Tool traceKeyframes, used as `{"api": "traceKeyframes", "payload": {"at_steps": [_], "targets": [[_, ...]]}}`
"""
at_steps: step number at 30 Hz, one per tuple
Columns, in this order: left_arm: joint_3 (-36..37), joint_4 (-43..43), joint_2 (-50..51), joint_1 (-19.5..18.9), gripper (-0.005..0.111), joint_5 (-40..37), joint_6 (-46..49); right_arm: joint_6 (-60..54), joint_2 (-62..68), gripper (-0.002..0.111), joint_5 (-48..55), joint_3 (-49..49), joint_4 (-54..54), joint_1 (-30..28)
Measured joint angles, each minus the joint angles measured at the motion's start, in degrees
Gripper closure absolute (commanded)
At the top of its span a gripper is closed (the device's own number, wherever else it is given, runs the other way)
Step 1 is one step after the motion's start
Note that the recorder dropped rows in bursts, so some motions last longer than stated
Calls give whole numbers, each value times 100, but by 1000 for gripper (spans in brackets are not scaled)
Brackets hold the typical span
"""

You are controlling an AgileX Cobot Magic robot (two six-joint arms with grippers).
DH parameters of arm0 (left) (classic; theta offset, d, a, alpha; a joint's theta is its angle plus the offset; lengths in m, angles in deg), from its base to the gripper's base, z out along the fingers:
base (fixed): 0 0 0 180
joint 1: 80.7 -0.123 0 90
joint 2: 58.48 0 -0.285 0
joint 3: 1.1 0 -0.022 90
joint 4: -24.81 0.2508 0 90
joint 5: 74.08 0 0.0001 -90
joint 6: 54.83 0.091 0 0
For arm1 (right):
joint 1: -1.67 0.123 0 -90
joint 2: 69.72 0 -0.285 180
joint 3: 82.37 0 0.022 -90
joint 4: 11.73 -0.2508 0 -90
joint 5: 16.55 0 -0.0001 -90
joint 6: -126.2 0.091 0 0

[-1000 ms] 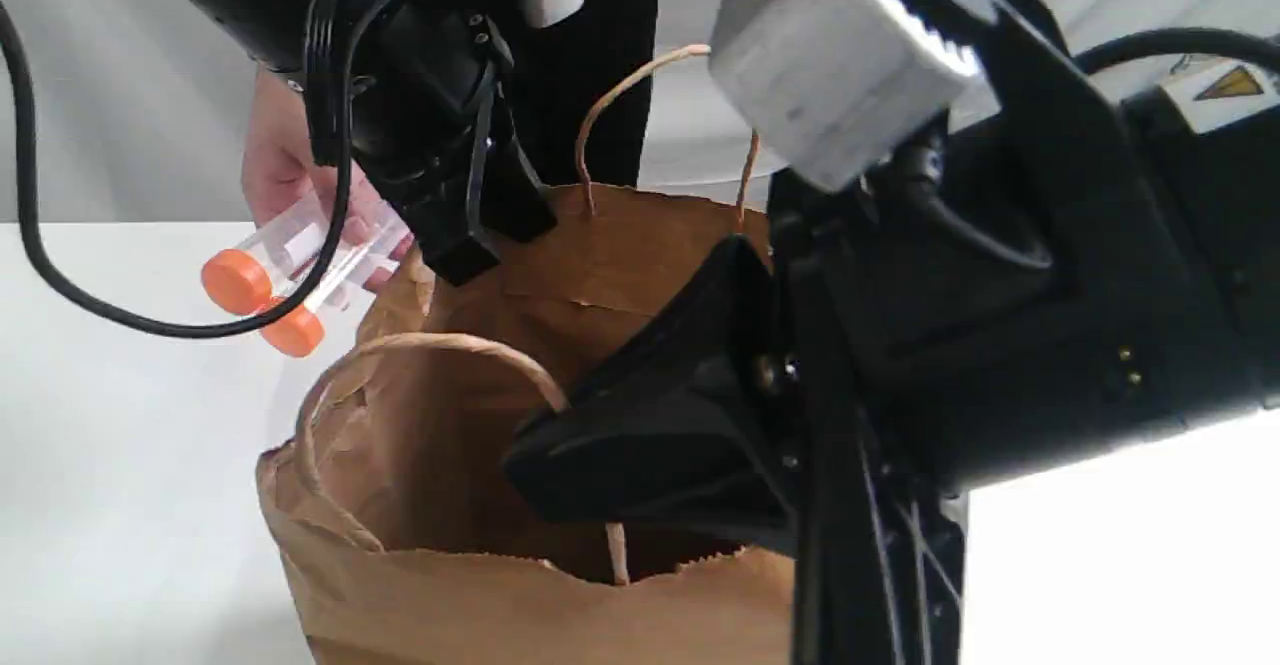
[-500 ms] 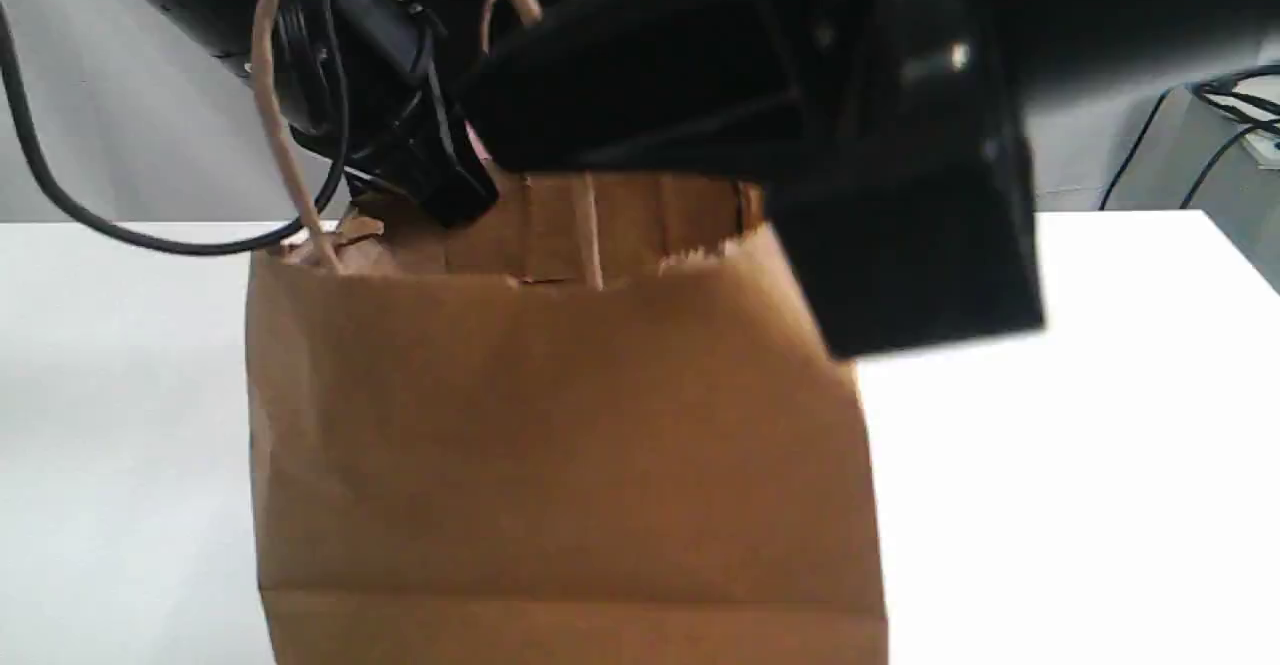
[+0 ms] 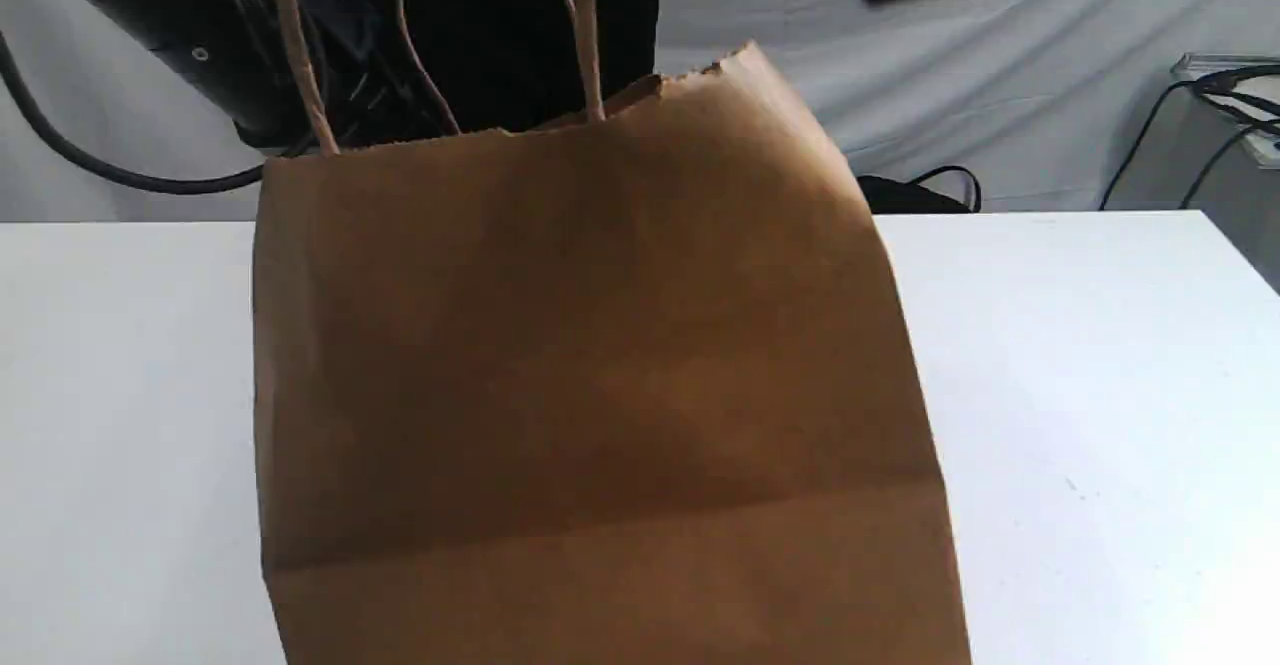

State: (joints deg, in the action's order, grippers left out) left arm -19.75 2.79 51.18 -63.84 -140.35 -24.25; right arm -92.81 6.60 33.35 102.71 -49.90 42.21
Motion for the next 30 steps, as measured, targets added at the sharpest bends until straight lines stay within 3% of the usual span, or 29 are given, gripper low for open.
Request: {"api": "traceKeyframes", "payload": {"at_steps": [19, 30], "targets": [[0, 0, 0, 0, 107, 96, 50, -366, 0, 108, 189, -75, -15, 0], [0, 12, 0, 0, 107, 611, 239, -583, 0, 108, -686, -1496, -15, 0]]}}
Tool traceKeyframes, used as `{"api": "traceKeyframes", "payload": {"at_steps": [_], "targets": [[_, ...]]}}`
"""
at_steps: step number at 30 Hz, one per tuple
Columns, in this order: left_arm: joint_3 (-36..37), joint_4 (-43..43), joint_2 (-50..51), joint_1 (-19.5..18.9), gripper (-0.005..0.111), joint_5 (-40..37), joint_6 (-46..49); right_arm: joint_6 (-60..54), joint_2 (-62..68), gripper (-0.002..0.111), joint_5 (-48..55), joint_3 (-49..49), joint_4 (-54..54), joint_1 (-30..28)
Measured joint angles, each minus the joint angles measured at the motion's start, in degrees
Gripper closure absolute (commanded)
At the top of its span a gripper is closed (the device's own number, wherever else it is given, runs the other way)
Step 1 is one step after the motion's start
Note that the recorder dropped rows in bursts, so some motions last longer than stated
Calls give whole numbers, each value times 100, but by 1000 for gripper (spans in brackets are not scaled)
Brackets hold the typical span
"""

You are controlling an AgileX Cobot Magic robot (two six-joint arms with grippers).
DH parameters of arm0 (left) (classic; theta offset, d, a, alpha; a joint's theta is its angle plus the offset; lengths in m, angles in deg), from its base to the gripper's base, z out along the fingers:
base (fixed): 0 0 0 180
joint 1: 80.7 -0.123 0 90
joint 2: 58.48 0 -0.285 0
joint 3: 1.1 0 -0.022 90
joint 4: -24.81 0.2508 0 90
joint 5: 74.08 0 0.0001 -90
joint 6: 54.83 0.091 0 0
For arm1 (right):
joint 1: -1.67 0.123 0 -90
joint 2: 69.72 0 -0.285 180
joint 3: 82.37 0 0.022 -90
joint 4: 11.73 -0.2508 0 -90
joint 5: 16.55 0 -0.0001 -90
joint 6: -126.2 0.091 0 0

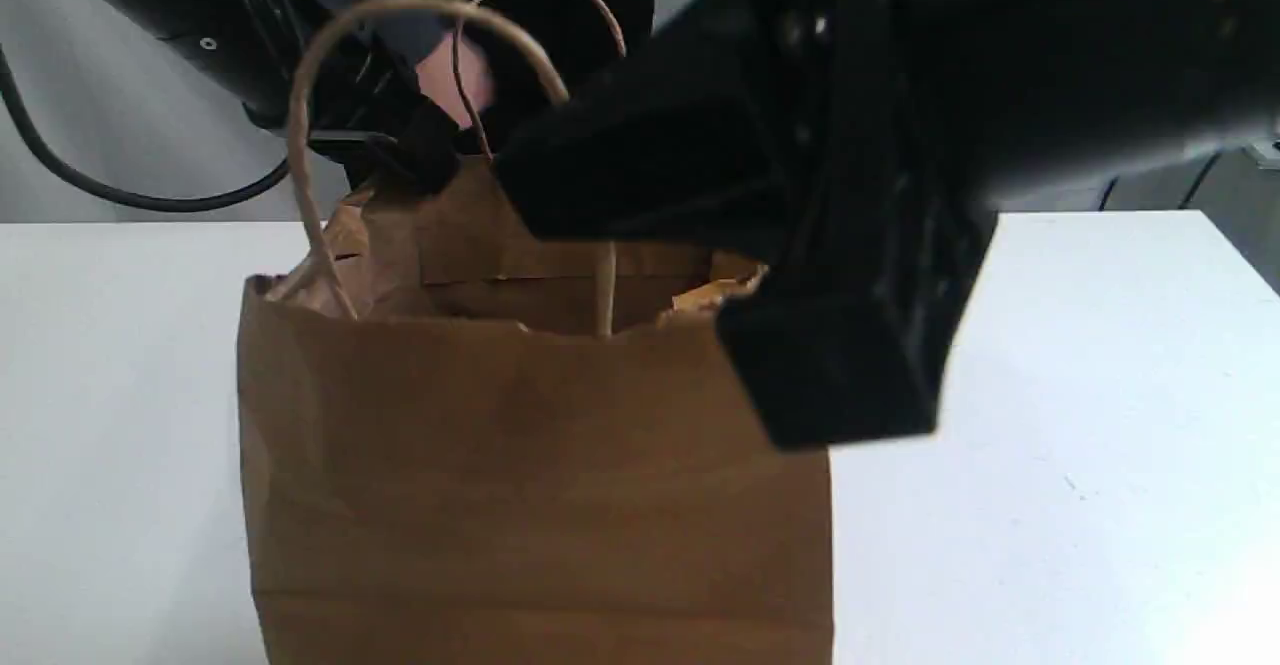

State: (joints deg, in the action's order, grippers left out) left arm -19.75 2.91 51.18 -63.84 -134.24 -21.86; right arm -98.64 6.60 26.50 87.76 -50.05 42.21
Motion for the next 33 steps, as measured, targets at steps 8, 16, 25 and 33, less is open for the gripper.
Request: {"api": "traceKeyframes", "payload": {"at_steps": [8, 16, 25, 33], "targets": [[0, 0, 0, 0, 107, 130, 115, -22, 0, 108, -427, -504, -22, 0], [0, -12, 228, 0, 105, 46, 129, -22, 0, 108, -460, -504, -46, 0], [0, -12, 300, 0, 67, 33, 143, -7, 0, 83, -509, -504, -46, 0], [0, -12, 300, 0, 54, 44, 85, -7, 0, 49, -511, -504, -46, 0]]}}
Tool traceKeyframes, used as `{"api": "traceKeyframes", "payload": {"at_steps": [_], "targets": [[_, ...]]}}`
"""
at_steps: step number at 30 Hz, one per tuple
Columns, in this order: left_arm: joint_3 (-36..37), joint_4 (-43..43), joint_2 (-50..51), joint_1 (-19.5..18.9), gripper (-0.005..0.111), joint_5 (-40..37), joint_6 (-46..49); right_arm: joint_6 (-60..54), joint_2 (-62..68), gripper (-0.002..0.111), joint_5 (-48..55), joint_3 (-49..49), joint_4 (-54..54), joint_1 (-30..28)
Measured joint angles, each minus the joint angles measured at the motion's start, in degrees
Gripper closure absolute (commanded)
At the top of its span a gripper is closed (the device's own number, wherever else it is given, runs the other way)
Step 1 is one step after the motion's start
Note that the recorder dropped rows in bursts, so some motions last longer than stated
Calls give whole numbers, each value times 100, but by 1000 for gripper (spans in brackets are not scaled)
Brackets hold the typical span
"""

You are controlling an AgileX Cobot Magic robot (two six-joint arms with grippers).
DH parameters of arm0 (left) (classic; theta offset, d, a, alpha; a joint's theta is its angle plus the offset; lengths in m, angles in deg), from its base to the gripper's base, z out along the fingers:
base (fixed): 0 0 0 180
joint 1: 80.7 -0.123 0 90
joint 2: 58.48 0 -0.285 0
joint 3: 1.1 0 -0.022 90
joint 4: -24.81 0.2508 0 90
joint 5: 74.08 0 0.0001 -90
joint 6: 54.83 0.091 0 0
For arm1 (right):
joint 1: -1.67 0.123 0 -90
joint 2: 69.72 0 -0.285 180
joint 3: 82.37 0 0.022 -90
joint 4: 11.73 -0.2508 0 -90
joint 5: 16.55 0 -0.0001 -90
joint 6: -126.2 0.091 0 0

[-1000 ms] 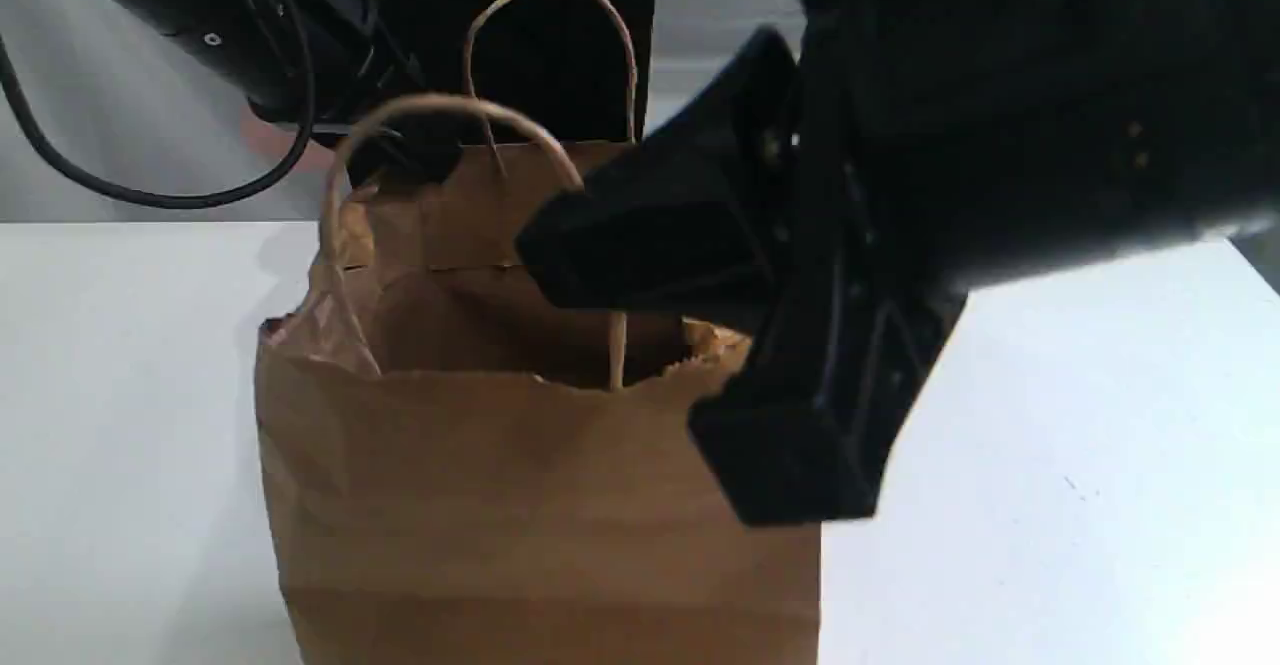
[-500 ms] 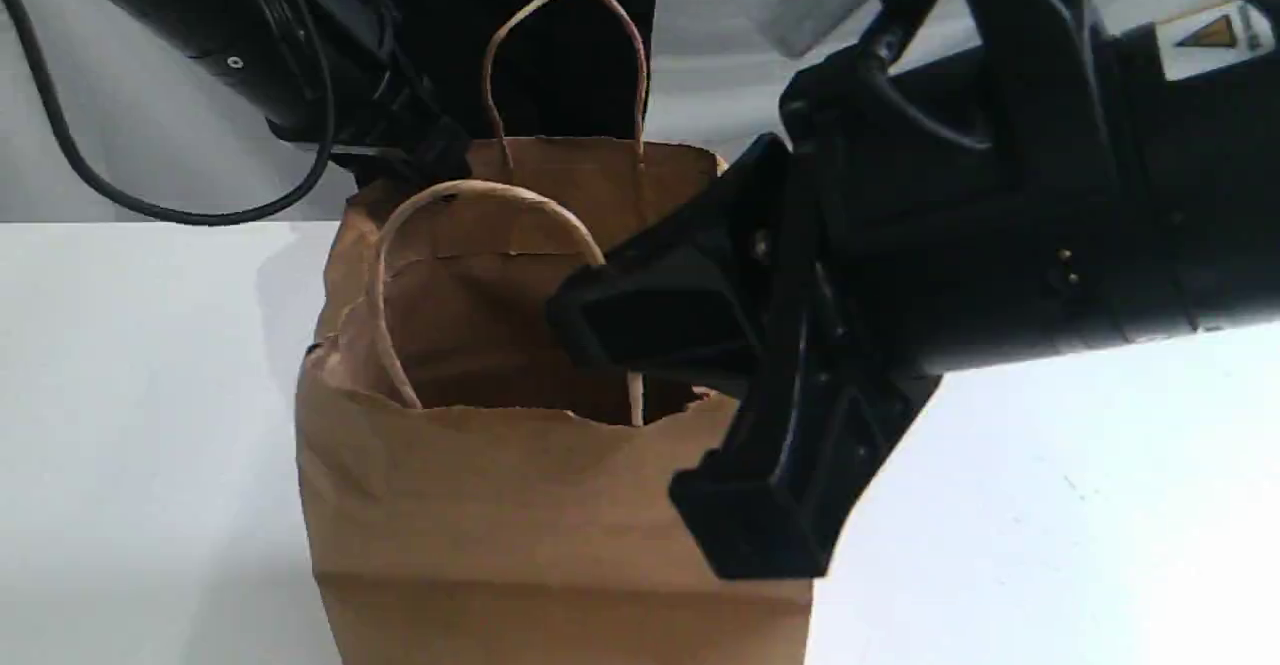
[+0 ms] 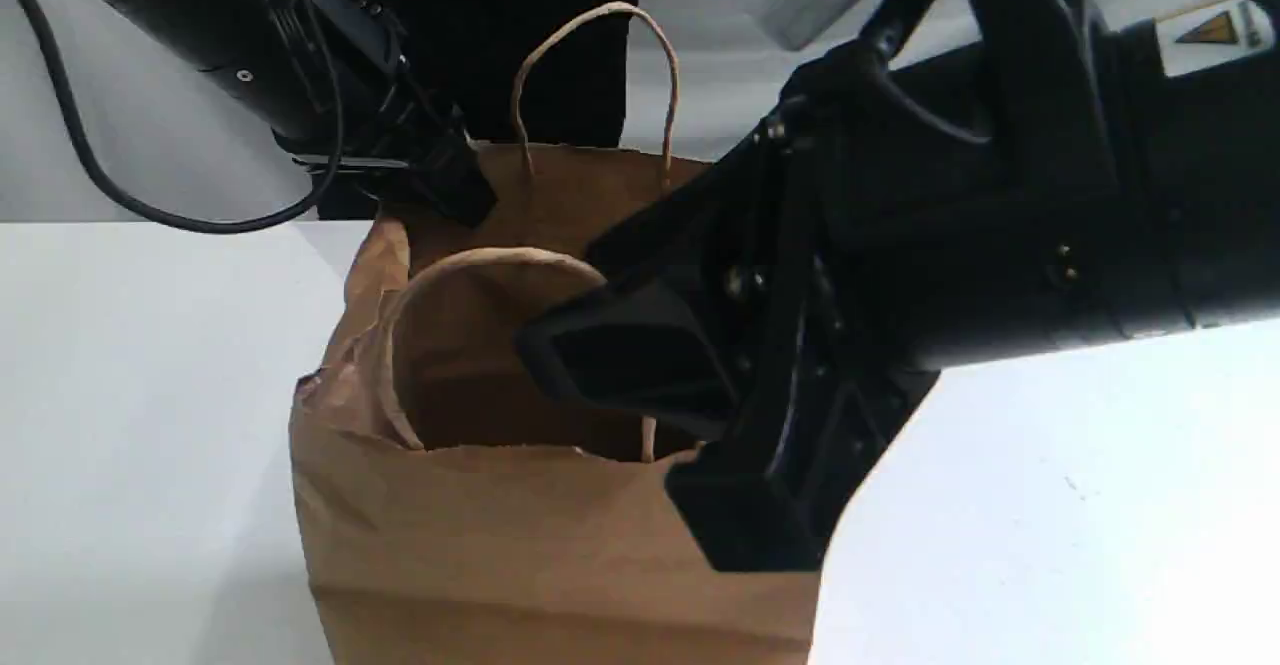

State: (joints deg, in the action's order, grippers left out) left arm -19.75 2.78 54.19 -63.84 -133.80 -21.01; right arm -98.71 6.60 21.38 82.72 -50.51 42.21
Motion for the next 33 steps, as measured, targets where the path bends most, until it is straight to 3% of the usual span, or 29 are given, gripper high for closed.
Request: {"api": "traceKeyframes", "payload": {"at_steps": [19, 22, 25, 27, 30, 33], "targets": [[0, -92, -678, 0, 55, -68, 206, 11, -714, 49, -64, 0, 0, 0], [0, 31, -803, 0, 63, -325, 206, 11, -906, 50, 62, 0, 27, 0], [0, 59, -904, 0, 83, -664, 206, 64, -1152, 65, 342, 0, 234, 0], [0, 59, -957, 0, 104, -888, 219, 206, -1309, 81, 544, 0, 419, 0], [0, 59, -968, 0, 107, -978, 219, 584, -1523, 108, 849, 0, 853, 0], [0, 59, -978, 0, 107, -1001, 219, 1132, -1710, 108, 993, 0, 1400, 0]]}}
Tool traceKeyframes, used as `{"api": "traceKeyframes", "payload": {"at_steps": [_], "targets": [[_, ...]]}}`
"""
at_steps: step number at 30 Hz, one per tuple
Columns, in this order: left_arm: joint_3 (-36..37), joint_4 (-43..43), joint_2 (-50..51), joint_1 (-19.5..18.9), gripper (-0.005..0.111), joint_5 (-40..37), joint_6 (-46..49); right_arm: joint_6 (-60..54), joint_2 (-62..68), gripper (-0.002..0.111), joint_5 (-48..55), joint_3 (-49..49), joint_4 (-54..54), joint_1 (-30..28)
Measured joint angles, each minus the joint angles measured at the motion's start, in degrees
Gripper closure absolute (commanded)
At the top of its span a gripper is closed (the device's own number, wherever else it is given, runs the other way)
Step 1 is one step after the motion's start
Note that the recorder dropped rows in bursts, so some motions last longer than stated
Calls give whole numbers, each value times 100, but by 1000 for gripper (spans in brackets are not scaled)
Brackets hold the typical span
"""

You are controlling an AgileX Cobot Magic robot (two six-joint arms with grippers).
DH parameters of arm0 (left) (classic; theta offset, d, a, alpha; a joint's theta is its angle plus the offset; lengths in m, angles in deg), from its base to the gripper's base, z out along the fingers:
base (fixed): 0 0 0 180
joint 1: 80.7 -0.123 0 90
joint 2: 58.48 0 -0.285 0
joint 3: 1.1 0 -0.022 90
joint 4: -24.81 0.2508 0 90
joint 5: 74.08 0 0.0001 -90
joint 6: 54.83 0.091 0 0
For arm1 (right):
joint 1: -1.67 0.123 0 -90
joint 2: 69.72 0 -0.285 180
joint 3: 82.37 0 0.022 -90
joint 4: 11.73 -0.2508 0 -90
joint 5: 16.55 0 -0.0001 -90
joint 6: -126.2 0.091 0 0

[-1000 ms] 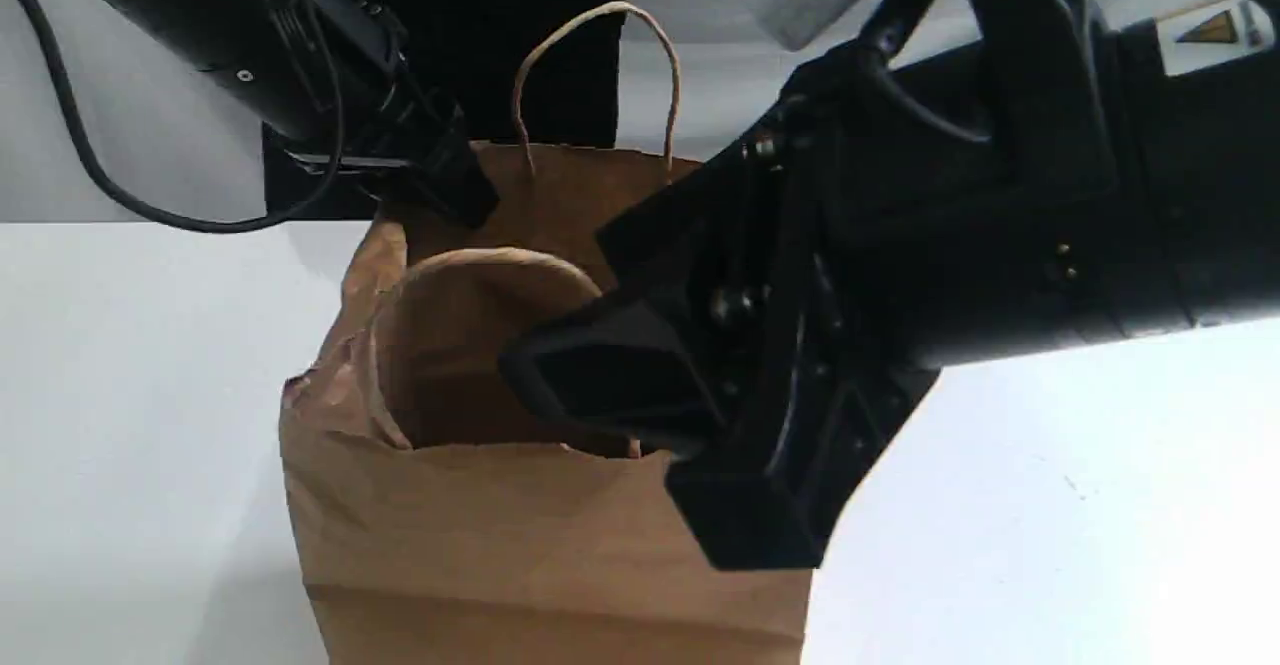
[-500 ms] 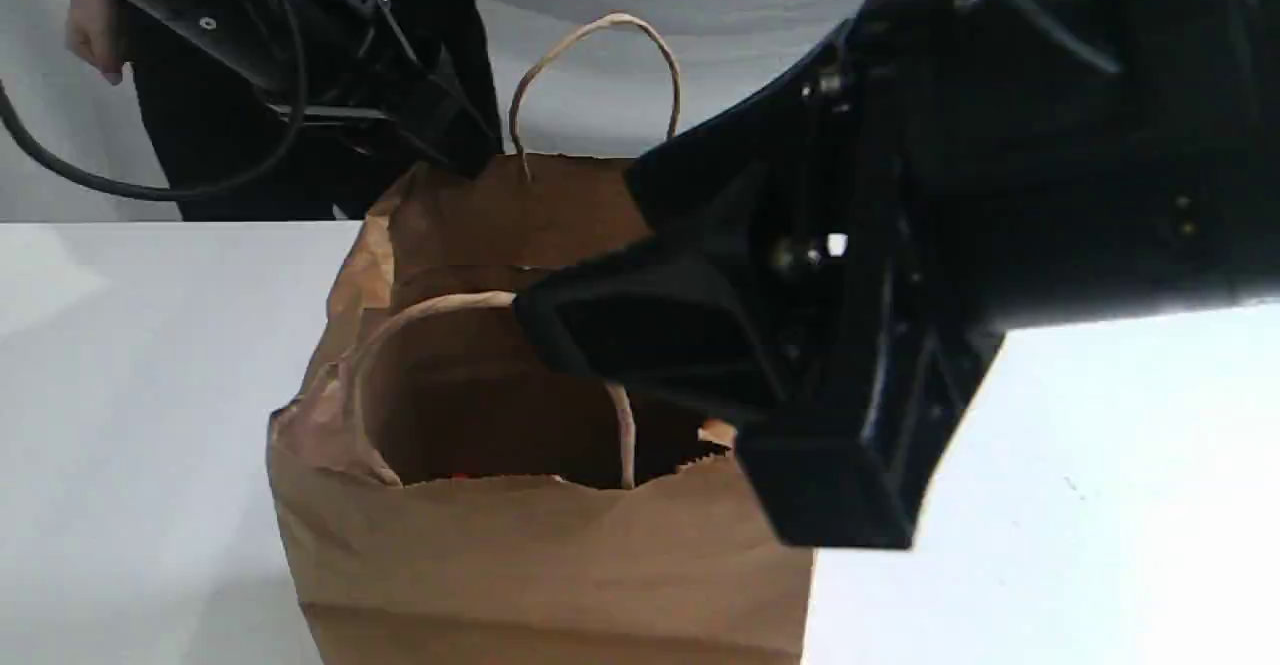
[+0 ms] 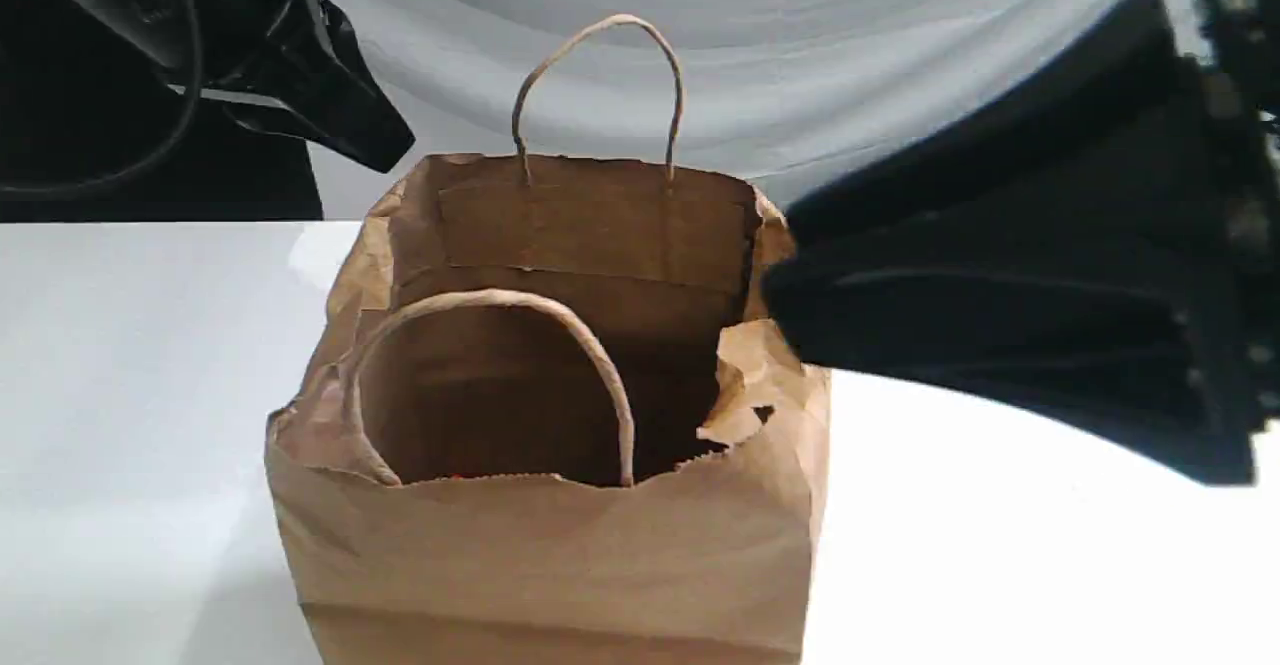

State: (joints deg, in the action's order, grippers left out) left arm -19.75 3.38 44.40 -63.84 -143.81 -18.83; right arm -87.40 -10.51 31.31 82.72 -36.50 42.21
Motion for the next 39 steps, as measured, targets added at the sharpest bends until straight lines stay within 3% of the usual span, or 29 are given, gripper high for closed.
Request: {"api": "traceKeyframes", "payload": {"at_steps": [5, 10, 15, 25, 30, 39], "targets": [[407, -11, -307, 0, 107, 247, -63, 1140, -365, 108, 38, 0, 1141, 0], [1293, -11, -1089, 0, 107, 1273, -129, 2277, -995, 108, 46, 0, 2315, 0], [2463, -41, -2175, 0, 107, 2266, -206, 2715, -1730, 108, -145, -108, 2841, 0], [4920, -1072, -4422, 0, 107, 4684, -240, 4234, -3077, 108, -1284, -1951, 4226, 0], [5791, -1181, -5295, 0, 107, 5495, -240, 4521, -3184, 108, -1412, -2610, 4408, 0], [6341, -1245, -6004, 0, 107, 5694, -240, 4576, -3196, 108, -1946, -2684, 3947, 0]]}}
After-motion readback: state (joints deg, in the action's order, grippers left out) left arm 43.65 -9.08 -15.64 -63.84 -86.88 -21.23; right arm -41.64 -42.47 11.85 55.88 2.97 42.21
